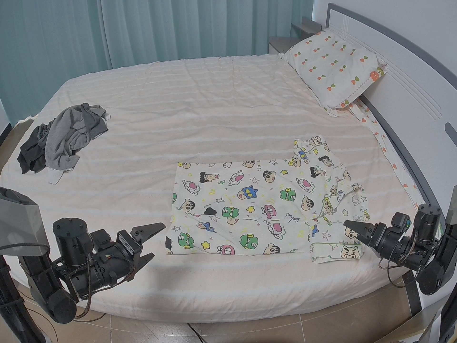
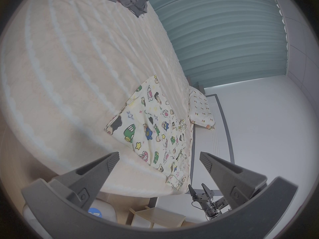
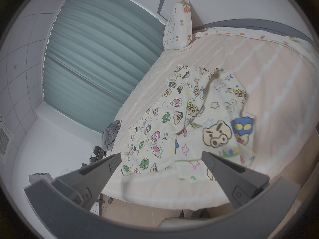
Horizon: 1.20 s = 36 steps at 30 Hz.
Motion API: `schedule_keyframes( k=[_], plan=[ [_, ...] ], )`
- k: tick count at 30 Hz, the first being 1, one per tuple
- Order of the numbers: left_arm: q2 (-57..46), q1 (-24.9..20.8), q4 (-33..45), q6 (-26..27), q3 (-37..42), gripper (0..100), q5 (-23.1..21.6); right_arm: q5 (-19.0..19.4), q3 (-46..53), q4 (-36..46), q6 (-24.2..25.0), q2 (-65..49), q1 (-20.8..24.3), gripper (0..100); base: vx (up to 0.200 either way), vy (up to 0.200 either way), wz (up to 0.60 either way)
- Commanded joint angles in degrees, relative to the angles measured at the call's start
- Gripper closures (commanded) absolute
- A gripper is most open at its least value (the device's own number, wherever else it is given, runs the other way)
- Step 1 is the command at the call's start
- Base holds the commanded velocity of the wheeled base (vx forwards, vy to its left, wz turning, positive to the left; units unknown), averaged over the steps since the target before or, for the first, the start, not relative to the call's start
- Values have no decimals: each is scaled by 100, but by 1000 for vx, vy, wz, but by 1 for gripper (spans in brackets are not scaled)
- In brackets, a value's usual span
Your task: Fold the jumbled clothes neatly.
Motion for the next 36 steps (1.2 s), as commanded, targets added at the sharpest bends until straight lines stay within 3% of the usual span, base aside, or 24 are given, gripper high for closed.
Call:
schedule_keyframes(
  k=[1,3,12,18,20,22,25,28,29,30,36],
  plan=[
    [-13,-6,-102,13,24,0,-6,12,41,-69,-4,-43,-50,0,200,0,0],
    [13,-6,-102,66,32,0,-6,12,41,-69,-4,-52,-50,0,200,0,0],
    [382,-121,-102,1199,208,0,-23,12,50,-69,-13,-166,-50,0,22,0,0],
    [549,336,30,2615,-214,0,-357,56,85,-61,-13,-325,-50,0,0,0,0],
    [593,363,346,2931,-389,0,-357,83,85,-61,-13,-316,-50,0,0,0,0],
    [602,380,1489,3493,-961,0,-357,83,85,-61,-13,-263,-50,0,0,0,0],
    [321,389,2904,3573,-1778,0,-480,83,94,-61,-13,-254,-50,0,0,0,0],
    [215,336,4459,3608,-2472,0,-876,83,94,-61,-13,-254,-50,0,0,0,0],
    [215,336,4459,3608,-2472,0,-876,83,94,-61,-13,-254,-50,0,0,0,0],
    [251,301,5066,3687,-2842,0,-999,83,94,-61,-13,-246,-59,0,0,0,0],
    [611,275,5092,3845,-3009,0,-1008,83,85,-61,-31,-140,-59,0,0,0,0]
  ],
)
